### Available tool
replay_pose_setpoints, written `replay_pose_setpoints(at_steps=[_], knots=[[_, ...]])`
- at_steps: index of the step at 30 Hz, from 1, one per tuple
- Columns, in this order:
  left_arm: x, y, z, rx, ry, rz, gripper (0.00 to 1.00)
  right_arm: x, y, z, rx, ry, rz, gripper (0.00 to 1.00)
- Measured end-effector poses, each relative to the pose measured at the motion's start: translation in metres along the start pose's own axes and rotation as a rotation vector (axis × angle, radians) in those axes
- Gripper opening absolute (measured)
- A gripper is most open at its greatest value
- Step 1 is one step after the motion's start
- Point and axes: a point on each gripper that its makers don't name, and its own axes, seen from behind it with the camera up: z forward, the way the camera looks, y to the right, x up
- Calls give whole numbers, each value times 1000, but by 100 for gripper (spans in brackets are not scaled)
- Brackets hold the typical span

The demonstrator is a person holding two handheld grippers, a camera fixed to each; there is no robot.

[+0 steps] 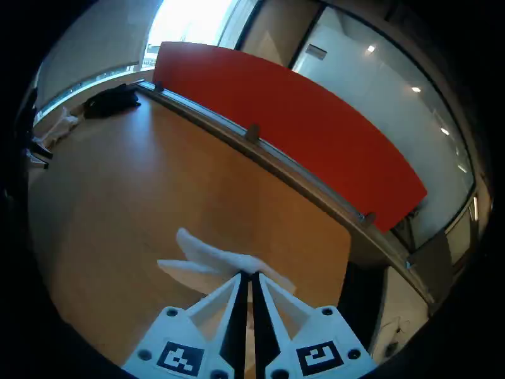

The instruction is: Fold towel

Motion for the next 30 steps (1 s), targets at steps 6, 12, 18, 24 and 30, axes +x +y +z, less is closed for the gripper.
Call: replay_pose_setpoints(at_steps=[6, 12, 18, 24, 30], knots=[[0, 5, 1, -2, -4, 1, 92, -14, 8, -6, -6, -13, 15, 4], [0, 9, 1, -7, -4, 5, 92, -36, 10, -16, -14, -36, 30, 4], [-3, 12, -2, -11, -9, 13, 92, -78, 9, -31, -31, -91, 52, 4], [-8, 14, -4, -14, -19, 16, 92, -126, 3, -45, -44, -152, 92, 4], [-12, 18, -5, -20, -26, 24, 92, -166, -9, -51, -45, -204, 137, 4]])
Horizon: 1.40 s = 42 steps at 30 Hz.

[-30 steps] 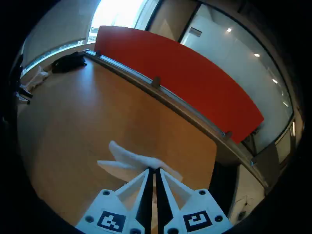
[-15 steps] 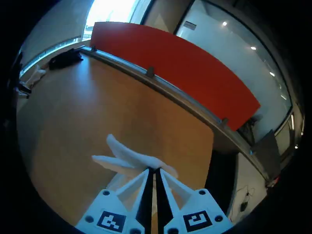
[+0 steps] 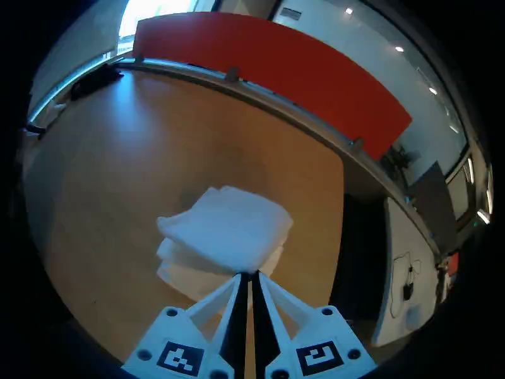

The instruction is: Fold towel

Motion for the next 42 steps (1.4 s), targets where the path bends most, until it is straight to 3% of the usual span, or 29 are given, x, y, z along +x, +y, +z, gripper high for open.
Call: replay_pose_setpoints(at_steps=[11, 20, 35, 39, 42], knots=[[-2, 2, -4, 2, -3, 14, 92, -45, -8, 12, -8, -62, 61, 4], [-7, -5, -10, 21, -9, 17, 92, -78, -14, 36, -26, -126, 144, 4], [-10, -6, -14, 24, -11, 18, 92, -97, -19, 61, -73, -177, 229, 7], [-9, -8, -15, 25, -6, 16, 92, -97, -17, 58, -89, -168, 244, 20], [-7, -10, -15, 26, 0, 12, 92, -96, -17, 53, -95, -152, 257, 46]])
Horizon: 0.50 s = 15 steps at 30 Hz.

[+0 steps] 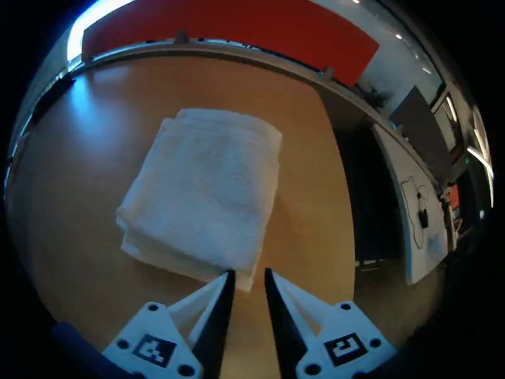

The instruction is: Fold towel

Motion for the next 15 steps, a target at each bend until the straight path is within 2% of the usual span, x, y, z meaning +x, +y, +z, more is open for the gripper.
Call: replay_pose_setpoints(at_steps=[1, 2, 5, 7, 8, 9, 15], knots=[[1, -1, 0, 0, 2, -2, 92, 0, -1, -2, 3, 7, 5, 56], [1, -1, 0, 0, 4, -3, 92, 0, -1, -4, 5, 13, 10, 61], [3, -3, 0, -1, 9, -5, 91, 1, -6, -10, 16, 30, 21, 72], [5, -5, 0, 0, 11, -3, 92, 2, -11, -14, 28, 38, 27, 93], [5, -5, 1, 0, 12, -3, 92, 2, -14, -15, 34, 41, 30, 97], [6, -6, 1, 0, 13, -2, 92, 3, -16, -17, 36, 46, 31, 100], [10, -7, 1, -3, 23, 5, 92, 11, -26, -26, 32, 76, 25, 100]])
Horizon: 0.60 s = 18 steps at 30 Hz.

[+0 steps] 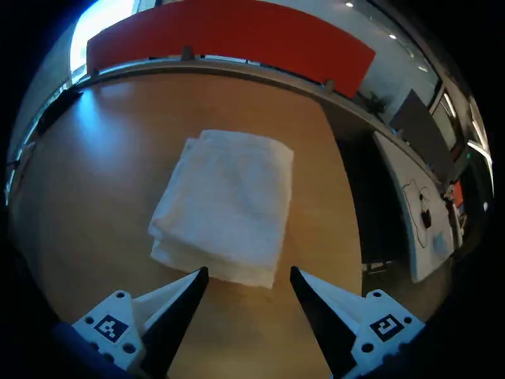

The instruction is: Fold towel

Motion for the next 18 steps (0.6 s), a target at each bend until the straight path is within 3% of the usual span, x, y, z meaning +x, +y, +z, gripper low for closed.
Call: replay_pose_setpoints(at_steps=[8, 18], knots=[[7, -4, 1, -3, 20, -3, 92, 25, -22, -17, 3, 81, 24, 100], [23, -10, 5, 0, 61, 2, 92, 92, -63, -54, -1, 301, 65, 100]])
